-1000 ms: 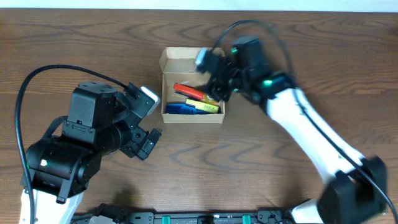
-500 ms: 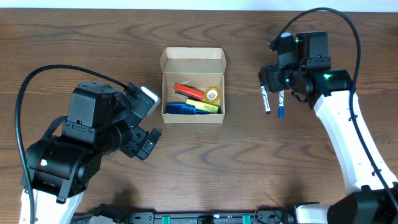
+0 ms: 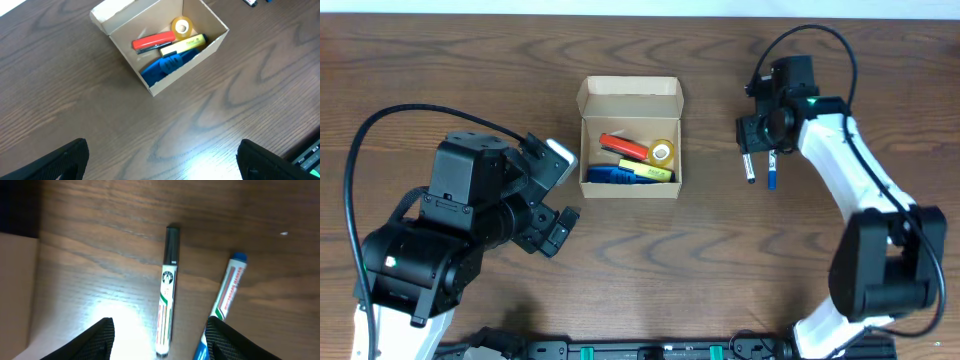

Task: Pack container
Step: 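Move the right gripper back to the markers and grasp the black marker, then carry the black marker into the box and release it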

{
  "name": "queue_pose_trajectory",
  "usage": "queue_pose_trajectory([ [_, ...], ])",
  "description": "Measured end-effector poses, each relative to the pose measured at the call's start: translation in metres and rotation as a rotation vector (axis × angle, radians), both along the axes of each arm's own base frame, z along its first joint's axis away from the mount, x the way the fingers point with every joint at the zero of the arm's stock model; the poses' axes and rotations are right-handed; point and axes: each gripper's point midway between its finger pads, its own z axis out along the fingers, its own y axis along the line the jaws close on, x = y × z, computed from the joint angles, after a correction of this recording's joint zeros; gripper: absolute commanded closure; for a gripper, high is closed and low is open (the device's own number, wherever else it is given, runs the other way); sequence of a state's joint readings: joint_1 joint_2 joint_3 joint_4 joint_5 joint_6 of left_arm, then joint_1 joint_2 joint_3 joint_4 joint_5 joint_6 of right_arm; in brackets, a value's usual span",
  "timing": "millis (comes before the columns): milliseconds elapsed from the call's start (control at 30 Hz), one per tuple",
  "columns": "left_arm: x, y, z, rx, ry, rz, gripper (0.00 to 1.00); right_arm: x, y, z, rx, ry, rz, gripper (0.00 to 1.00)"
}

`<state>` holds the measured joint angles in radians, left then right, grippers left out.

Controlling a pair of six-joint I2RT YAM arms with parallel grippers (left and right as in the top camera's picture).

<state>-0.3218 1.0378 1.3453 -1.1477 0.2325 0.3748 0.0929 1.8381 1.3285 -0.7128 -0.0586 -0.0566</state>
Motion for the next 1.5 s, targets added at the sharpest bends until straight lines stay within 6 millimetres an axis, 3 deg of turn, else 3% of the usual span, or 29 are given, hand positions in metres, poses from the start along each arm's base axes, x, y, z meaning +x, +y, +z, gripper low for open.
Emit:
queue_pose_trajectory([
  [367, 0.000, 0.000, 0.000, 0.000, 0.000, 0.000, 0.05, 0.005, 0.000, -0.042, -0.010, 0.063, -0.004, 0.43],
  [633, 0.000, 0.000, 0.000, 0.000, 0.000, 0.000, 0.05, 0.007, 0.000, -0.063, -0.013, 0.086, -0.008, 0.54],
  [933, 0.000, 0.000, 0.000, 0.000, 0.000, 0.000, 0.05, 0.009, 0.000, -0.069, -0.010, 0.090, -0.014, 0.69],
  [1100, 0.000, 0.000, 0.000, 0.000, 0.000, 0.000, 0.05, 0.009, 0.000, -0.072, -0.011, 0.093, -0.016, 0.82],
  [1433, 0.000, 0.000, 0.000, 0.000, 0.000, 0.000, 0.05, 0.007, 0.001, -0.072, 0.000, 0.103, -0.031, 0.99],
  [1500, 0.000, 0.000, 0.000, 0.000, 0.000, 0.000, 0.05, 0.003, 0.002, -0.071, 0.010, 0.126, -0.030, 0.99],
])
